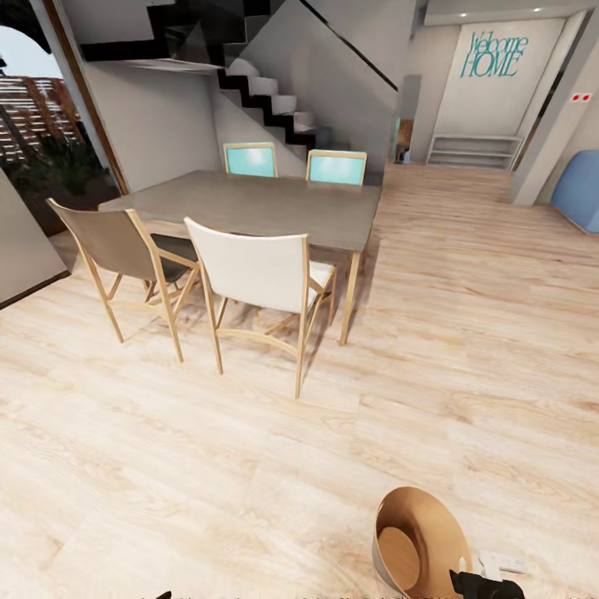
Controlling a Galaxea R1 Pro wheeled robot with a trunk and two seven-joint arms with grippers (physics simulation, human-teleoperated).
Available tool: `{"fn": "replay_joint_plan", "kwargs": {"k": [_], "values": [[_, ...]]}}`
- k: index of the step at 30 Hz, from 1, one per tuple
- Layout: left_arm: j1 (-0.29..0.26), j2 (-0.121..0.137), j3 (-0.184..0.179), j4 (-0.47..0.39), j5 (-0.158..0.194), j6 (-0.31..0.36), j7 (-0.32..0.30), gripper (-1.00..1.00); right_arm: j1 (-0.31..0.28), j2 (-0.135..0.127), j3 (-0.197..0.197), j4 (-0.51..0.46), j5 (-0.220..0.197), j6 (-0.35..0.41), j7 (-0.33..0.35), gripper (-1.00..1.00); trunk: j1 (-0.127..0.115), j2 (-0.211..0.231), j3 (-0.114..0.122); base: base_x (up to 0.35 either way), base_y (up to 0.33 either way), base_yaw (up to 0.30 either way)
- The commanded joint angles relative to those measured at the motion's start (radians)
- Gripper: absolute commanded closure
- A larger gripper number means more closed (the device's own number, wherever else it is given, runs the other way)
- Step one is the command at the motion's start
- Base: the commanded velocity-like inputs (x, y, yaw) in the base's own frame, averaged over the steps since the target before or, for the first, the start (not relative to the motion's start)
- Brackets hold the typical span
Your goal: Put the three can of soda from the living room inside the tash can in the kitchen.
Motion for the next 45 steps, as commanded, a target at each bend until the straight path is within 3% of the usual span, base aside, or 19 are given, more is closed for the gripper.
{"fn": "replay_joint_plan", "kwargs": {"k": [1, 14, 21, 45], "values": [[0.000, 0.000, 0.000, 0.000, 0.000, 0.000, 0.000, -1.00, 0.000, 0.000, 0.000, 0.000, 0.000, 0.000, 0.002, -1.00, 0.004, -0.007, -0.005, 0.000, 0.000, 0.000], [0.000, 0.000, 0.000, 0.000, 0.000, 0.000, 0.000, -1.00, 0.000, 0.000, 0.000, 0.000, 0.000, 0.000, 0.008, -1.00, 0.004, -0.007, -0.015, 0.000, 0.000, 0.000], [0.000, 0.000, 0.000, 0.000, 0.000, 0.000, 0.000, -1.00, 0.000, 0.000, 0.000, 0.000, 0.000, 0.000, 0.008, -1.00, 0.019, -0.035, -0.035, 0.000, 0.000, 0.000], [0.000, 0.000, 0.000, 0.000, 0.000, 0.001, 0.000, -1.00, 0.000, 0.000, 0.000, 0.000, 0.000, 0.000, 0.008, -1.00, 0.027, -0.049, -0.048, 0.000, 0.000, 0.000]]}}
